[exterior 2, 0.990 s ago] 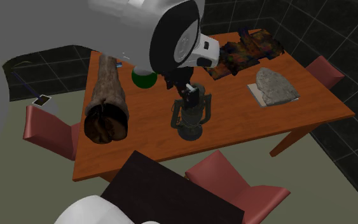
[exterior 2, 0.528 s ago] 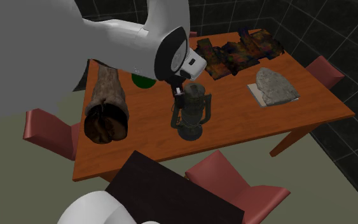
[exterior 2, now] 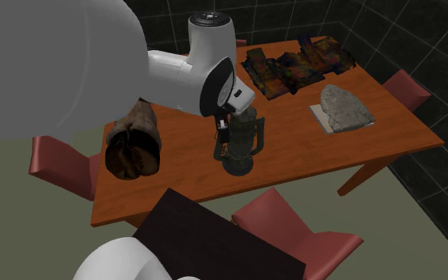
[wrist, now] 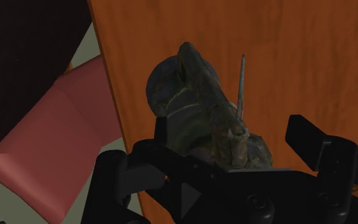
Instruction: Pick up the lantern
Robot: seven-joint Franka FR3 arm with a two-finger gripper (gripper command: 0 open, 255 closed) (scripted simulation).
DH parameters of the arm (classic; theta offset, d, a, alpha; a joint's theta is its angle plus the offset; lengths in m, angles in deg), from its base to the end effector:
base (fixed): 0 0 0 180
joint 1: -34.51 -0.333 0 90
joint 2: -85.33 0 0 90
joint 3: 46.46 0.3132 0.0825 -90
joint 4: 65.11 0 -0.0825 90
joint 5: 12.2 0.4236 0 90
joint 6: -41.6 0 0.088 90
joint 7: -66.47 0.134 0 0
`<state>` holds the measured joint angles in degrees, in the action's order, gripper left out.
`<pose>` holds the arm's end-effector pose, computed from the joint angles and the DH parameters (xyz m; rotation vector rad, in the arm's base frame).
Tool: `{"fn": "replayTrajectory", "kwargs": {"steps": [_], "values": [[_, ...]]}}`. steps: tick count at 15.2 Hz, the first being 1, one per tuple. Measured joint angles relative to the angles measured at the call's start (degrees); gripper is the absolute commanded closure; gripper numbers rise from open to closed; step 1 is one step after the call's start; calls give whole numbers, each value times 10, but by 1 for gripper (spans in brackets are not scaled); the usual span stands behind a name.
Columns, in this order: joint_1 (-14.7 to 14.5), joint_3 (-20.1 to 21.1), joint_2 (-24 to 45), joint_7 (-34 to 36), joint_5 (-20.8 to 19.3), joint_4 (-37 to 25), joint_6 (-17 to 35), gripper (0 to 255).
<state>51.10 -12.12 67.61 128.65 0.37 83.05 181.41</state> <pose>0.4483 0.1314 0.3027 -2.7358 1.4021 -0.1693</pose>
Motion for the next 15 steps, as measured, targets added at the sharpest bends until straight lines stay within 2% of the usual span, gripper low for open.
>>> {"fn": "replayTrajectory", "kwargs": {"steps": [1, 11, 15], "values": [[1, 1, 3, 1, -1, 2, 5, 255], [1, 3, 6, 3, -2, 3, 10, 255], [-2, -4, -10, -2, 3, -8, -18, 255]]}}
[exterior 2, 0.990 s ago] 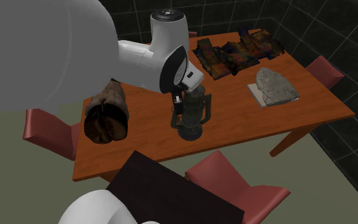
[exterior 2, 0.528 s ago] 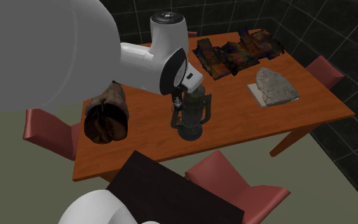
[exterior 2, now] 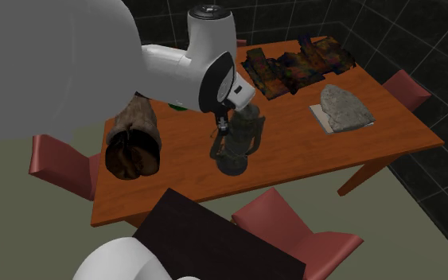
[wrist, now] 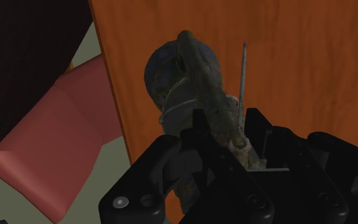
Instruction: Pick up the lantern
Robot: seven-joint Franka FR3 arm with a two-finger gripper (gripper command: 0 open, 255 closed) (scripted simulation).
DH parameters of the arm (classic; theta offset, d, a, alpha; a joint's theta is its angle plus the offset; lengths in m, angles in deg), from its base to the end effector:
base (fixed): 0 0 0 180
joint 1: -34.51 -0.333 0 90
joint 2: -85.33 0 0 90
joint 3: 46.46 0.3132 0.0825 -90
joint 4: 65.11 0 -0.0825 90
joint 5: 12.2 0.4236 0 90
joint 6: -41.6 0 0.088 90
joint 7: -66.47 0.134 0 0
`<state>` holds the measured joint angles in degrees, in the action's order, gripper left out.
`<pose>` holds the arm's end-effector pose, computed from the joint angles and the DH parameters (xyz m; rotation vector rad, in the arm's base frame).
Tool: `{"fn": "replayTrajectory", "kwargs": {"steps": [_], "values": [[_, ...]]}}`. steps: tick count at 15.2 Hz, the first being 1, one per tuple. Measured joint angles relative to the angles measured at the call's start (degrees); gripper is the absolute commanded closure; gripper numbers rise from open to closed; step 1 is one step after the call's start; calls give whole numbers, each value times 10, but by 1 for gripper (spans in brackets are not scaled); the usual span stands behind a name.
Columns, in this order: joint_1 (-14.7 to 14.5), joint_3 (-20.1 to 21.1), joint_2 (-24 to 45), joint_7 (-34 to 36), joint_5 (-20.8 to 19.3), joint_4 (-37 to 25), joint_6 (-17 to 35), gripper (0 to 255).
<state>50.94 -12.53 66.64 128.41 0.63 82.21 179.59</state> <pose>0.4500 0.1317 0.3134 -2.7360 1.4033 -0.1678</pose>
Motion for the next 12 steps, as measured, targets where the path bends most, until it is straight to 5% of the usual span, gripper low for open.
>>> {"fn": "replayTrajectory", "kwargs": {"steps": [12], "values": [[-10, -27, -59, -14, 11, -47, -104, 255]]}}
